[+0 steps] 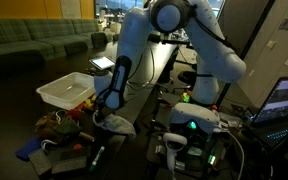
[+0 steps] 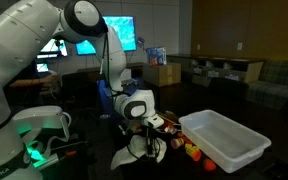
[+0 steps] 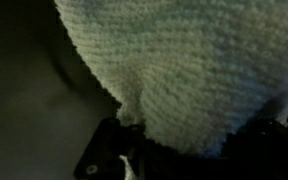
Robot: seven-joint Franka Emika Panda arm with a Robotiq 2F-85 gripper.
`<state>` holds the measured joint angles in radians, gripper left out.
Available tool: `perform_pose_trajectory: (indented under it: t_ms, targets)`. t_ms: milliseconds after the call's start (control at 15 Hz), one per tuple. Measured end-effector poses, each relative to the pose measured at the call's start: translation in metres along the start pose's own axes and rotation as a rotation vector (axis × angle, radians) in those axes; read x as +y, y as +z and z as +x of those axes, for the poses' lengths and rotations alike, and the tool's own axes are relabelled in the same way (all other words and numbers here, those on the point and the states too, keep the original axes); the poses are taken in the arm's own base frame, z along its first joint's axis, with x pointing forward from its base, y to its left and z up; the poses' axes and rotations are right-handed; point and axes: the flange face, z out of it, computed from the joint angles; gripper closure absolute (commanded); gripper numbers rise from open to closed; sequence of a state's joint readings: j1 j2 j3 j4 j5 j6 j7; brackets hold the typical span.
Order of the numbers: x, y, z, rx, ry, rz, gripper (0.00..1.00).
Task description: Use the towel to push the items that are on the table to the left
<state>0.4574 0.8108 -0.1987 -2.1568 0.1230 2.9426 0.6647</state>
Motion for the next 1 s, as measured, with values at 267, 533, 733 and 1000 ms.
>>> perform_pose_trajectory:
  t_ms: [267,533,733,1000]
  targets:
    - [0.048,0.007,0.015,0.011,0.041,-0.062,1.00]
    - [0.096,0.011,0.032,0.024,0.102,-0.129,1.00]
    - [0.134,0.014,0.052,0.048,0.154,-0.181,1.00]
    - [0.187,0.016,0.091,0.091,0.209,-0.238,1.00]
